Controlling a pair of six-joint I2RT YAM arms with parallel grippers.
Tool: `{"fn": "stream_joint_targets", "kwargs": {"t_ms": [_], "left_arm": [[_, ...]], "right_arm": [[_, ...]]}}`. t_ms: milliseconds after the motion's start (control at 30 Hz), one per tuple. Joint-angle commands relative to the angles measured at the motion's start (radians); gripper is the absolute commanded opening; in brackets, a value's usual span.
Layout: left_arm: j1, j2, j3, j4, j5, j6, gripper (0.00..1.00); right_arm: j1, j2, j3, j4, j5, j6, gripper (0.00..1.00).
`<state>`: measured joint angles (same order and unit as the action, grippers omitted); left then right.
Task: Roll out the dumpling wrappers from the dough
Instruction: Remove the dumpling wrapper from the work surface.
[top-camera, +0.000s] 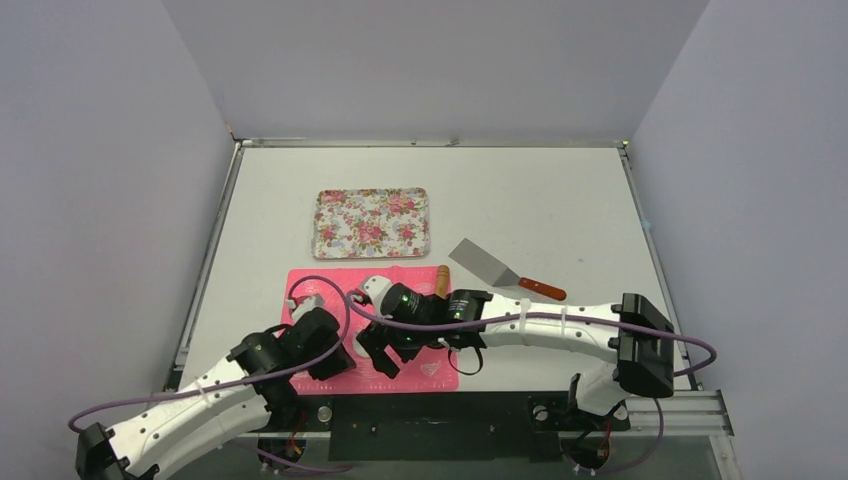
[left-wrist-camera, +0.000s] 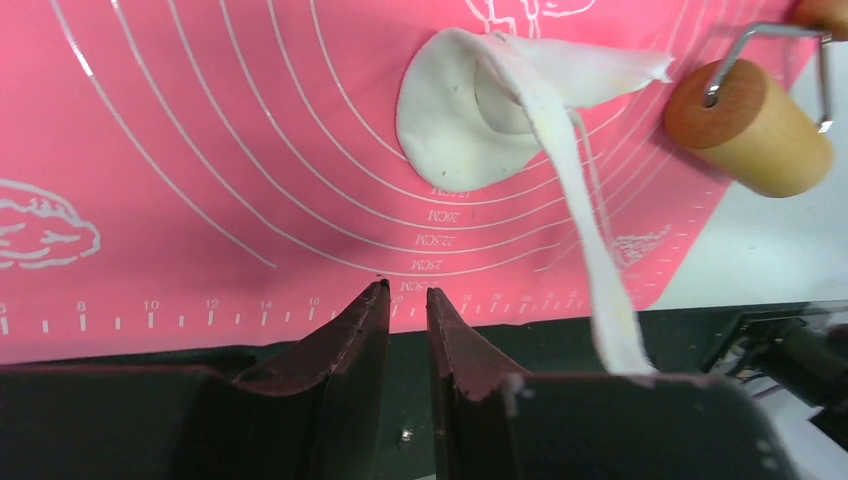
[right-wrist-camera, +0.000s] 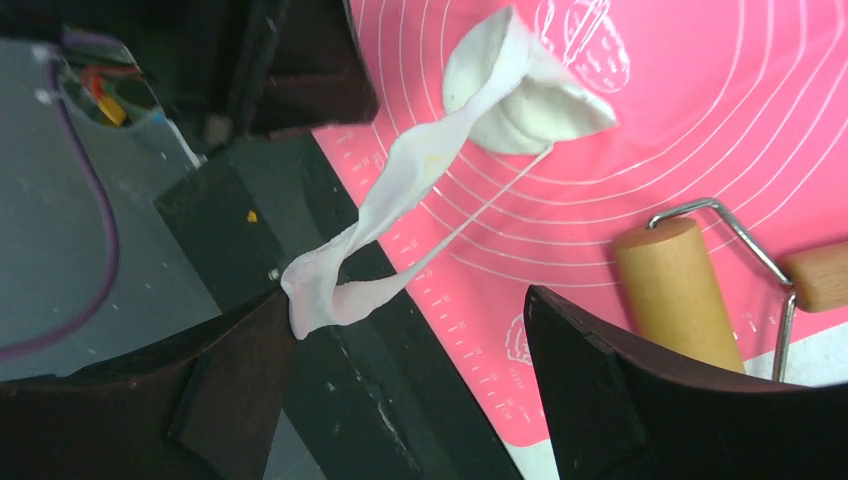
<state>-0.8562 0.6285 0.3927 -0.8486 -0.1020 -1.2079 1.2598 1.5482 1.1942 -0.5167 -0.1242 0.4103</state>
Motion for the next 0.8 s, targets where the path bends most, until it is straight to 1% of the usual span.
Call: {"fn": "stream_joint_targets", "kwargs": {"t_ms": [0, 33, 67, 133, 200, 233, 333, 400, 467, 600, 667, 767], "left_arm": [[0.000, -0.110, 0.075, -0.117, -0.080, -0.115, 0.23], [0.000, -0.152, 0.080, -0.138, -0.088, -0.127, 0.26], [0.000, -0.172, 0.080, -0.139, -0.093, -0.141, 0.32], [0.000, -0.234, 0.067, -0.114, -0.082, -0.156, 0.38], [0.001, -0.284, 0.034, -0.060, -0.056, -0.174, 0.41], [0.001, -0.310, 0.001, -0.004, -0.042, -0.181, 0.41], [0.001, -0.332, -0.071, 0.127, 0.035, -0.204, 0.44], [0.001, -0.316, -0.110, 0.188, 0.061, -0.215, 0.45], [0.002, -0.275, -0.121, 0.209, 0.067, -0.212, 0.45], [0.001, -0.152, -0.110, 0.254, 0.065, -0.182, 0.45], [0.002, -0.061, -0.110, 0.309, 0.077, -0.172, 0.45], [0.004, 0.025, -0.117, 0.406, 0.099, -0.170, 0.45]], "right_arm": [[0.031, 0.008, -0.043, 0.066, 0.030, -0.069, 0.77], [0.037, 0.025, -0.049, 0.093, 0.058, -0.081, 0.77], [0.041, 0.034, -0.068, 0.115, 0.075, -0.085, 0.78], [0.049, 0.061, -0.095, 0.197, 0.111, -0.101, 0.78], [0.054, 0.087, -0.119, 0.290, 0.153, -0.107, 0.78], [0.054, 0.099, -0.127, 0.346, 0.174, -0.111, 0.78], [0.054, 0.109, -0.176, 0.463, 0.210, -0.117, 0.78], [0.052, 0.109, -0.199, 0.548, 0.227, -0.116, 0.78], [0.051, 0.111, -0.213, 0.572, 0.243, -0.110, 0.78], [0.049, 0.113, -0.231, 0.589, 0.256, -0.093, 0.78], [0.047, 0.113, -0.236, 0.592, 0.257, -0.087, 0.78], [0.048, 0.109, -0.242, 0.597, 0.252, -0.085, 0.78]]}}
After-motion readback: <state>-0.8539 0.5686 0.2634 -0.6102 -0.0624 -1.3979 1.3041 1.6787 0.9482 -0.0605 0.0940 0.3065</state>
